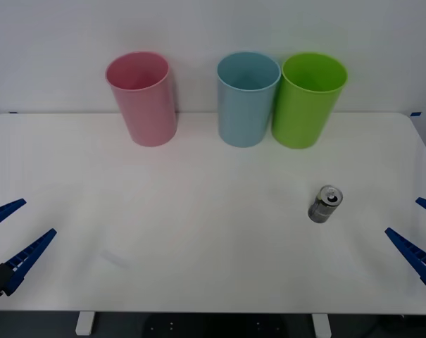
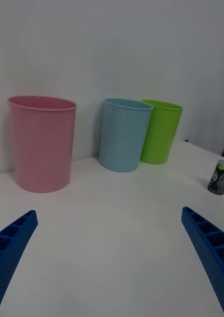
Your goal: Grasp the object on the table and drop it into the matching bin: aluminum can to the light blue bin, PET bottle to the pink bin.
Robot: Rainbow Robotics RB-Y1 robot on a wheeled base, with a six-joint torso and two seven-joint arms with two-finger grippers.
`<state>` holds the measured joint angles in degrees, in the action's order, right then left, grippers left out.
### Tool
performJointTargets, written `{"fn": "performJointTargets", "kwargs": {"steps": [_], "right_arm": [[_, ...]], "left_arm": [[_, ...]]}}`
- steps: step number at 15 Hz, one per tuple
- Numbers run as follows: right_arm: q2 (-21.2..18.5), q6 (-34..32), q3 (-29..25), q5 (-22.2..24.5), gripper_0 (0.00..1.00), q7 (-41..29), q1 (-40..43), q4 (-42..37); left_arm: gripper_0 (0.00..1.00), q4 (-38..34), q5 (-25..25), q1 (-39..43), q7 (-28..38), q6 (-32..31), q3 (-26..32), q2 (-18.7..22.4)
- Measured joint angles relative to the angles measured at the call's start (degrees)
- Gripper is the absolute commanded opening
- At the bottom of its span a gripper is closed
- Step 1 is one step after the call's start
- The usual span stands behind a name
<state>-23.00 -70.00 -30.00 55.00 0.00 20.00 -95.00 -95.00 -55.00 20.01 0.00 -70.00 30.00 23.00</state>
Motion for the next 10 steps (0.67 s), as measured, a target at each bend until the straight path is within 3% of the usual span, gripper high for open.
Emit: {"fn": "performJointTargets", "kwargs": {"steps": [5,10], "right_arm": [[0.9,0.1,-0.1,-0.5,1.0,0.0,2.0,0.8],[-1.9,1.2,0.5,-2.5,1.0,0.8,5.3,0.1]], "left_arm": [[1.0,0.0,0.0,0.0,0.0,0.0,0.0,0.0],[1.0,0.0,0.0,0.0,0.0,0.0,0.0,0.0]]}}
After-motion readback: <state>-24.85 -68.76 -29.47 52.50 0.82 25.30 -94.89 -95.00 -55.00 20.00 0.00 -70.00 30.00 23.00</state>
